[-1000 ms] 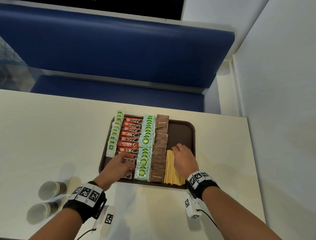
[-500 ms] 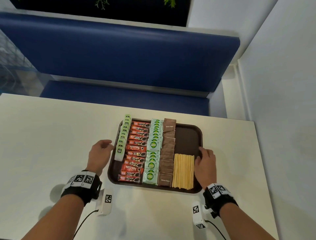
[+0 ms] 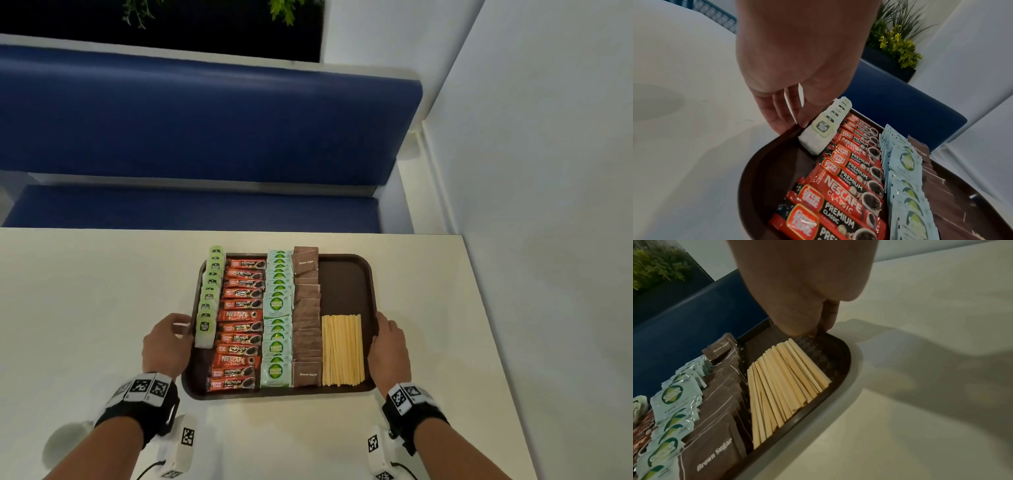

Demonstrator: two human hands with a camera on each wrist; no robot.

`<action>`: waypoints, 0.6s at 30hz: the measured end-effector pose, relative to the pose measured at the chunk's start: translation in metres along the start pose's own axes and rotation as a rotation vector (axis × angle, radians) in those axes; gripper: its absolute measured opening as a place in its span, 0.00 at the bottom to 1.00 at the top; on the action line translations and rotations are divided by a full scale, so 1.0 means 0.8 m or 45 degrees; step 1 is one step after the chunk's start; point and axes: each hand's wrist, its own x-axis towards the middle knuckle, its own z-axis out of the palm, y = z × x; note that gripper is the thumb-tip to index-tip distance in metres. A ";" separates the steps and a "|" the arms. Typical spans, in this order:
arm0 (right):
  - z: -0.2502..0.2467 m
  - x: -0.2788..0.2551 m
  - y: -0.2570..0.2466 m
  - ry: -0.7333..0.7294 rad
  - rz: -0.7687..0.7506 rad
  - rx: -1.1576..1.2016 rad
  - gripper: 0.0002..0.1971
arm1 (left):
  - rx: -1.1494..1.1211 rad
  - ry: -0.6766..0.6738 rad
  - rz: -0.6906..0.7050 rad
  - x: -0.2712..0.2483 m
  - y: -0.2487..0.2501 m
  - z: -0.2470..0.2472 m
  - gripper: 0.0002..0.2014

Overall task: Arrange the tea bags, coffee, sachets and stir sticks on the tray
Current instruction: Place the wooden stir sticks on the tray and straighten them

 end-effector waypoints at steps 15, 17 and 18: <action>-0.056 0.044 0.079 0.101 0.161 0.063 0.31 | -0.089 -0.173 0.097 -0.005 0.069 0.081 0.14; -0.069 0.057 0.098 0.106 0.185 0.080 0.31 | -0.110 -0.193 0.110 -0.009 0.087 0.102 0.14; -0.075 0.064 0.107 0.108 0.197 0.084 0.32 | -0.124 -0.208 0.114 -0.011 0.095 0.112 0.14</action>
